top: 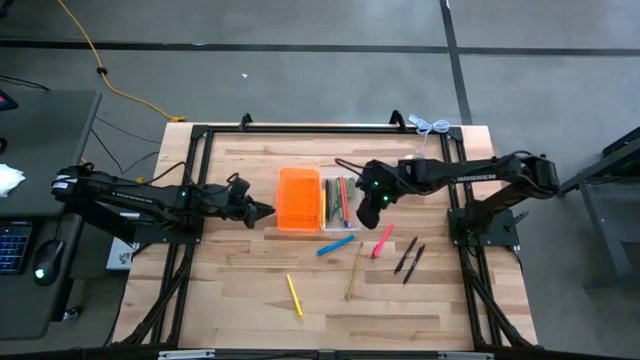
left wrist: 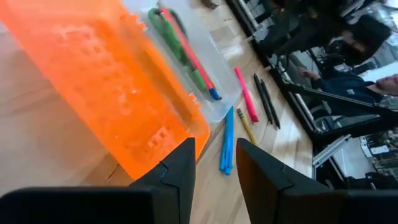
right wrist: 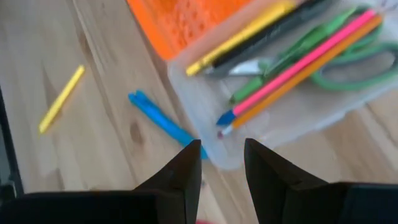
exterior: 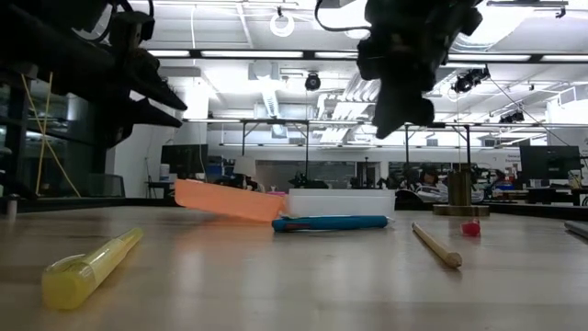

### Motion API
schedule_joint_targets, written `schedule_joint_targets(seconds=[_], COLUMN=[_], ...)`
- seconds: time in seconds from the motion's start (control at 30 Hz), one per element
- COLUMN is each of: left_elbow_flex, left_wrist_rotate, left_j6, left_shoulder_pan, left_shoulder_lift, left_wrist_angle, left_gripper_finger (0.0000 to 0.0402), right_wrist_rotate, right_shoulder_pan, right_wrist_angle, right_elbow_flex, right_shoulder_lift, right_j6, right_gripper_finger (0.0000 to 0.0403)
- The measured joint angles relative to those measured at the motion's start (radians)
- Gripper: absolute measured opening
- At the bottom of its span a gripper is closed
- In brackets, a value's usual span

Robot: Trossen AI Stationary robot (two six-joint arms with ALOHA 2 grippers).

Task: Pick & place school supplies into a supply box
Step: Put the pink pen into the supply box

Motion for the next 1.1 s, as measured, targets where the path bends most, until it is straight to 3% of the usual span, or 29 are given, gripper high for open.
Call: schedule_joint_targets(seconds=[0.27,0.6,1.1], left_elbow_flex=[0.0,0.0,0.0], left_wrist_rotate=[0.028,0.076,0.076], left_j6=[0.175,0.196,0.194], left_shoulder_pan=[0.0,0.0,0.0], left_shoulder_lift=[0.0,0.001,0.001], left_wrist_angle=[0.141,0.126,0.126], left_gripper_finger=[0.0145,0.0145,0.0145], right_wrist_rotate=[-0.004,-0.029,-0.02], right_shoulder_pan=[0.076,0.151,0.286], right_wrist_angle=[-0.073,-0.157,-0.318], right_elbow_flex=[0.0,0.0,0.0], right_shoulder_lift=[-0.015,-0.015,-0.014], right_j6=[0.008,0.122,0.609], right_gripper_finger=[0.0099,0.0099,0.0099])
